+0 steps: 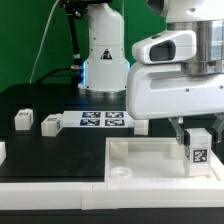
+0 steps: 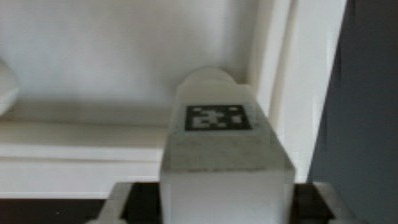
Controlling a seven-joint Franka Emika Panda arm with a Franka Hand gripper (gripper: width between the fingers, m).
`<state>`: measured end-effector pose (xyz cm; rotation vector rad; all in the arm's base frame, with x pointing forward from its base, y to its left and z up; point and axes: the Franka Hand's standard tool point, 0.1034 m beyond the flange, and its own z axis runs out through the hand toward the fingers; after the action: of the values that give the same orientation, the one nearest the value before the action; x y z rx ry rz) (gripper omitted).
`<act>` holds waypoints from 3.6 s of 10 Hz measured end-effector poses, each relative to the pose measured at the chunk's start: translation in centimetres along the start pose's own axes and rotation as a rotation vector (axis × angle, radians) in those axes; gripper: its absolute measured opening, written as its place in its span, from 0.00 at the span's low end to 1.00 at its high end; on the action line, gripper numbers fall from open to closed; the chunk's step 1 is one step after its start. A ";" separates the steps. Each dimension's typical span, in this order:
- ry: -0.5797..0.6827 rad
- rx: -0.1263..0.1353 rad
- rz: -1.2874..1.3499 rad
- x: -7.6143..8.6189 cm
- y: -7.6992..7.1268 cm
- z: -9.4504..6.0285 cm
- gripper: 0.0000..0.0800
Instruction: Assemble one leg
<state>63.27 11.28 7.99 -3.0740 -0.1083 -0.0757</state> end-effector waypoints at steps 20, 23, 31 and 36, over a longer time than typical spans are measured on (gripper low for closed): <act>-0.031 0.022 0.872 -0.2 -0.1 -0.1 0.81; -0.027 0.025 0.515 -0.3 -0.6 -0.1 0.81; -0.009 0.001 -0.077 -0.2 0.3 0.7 0.65; -0.008 0.002 0.018 -0.1 0.3 0.7 0.36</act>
Offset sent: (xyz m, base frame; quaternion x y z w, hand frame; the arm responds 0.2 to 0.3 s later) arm -0.0087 -0.0136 -0.0048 -0.0362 -0.0188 0.4567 0.8887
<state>63.17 11.02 7.28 -3.0730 -0.0812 -0.0618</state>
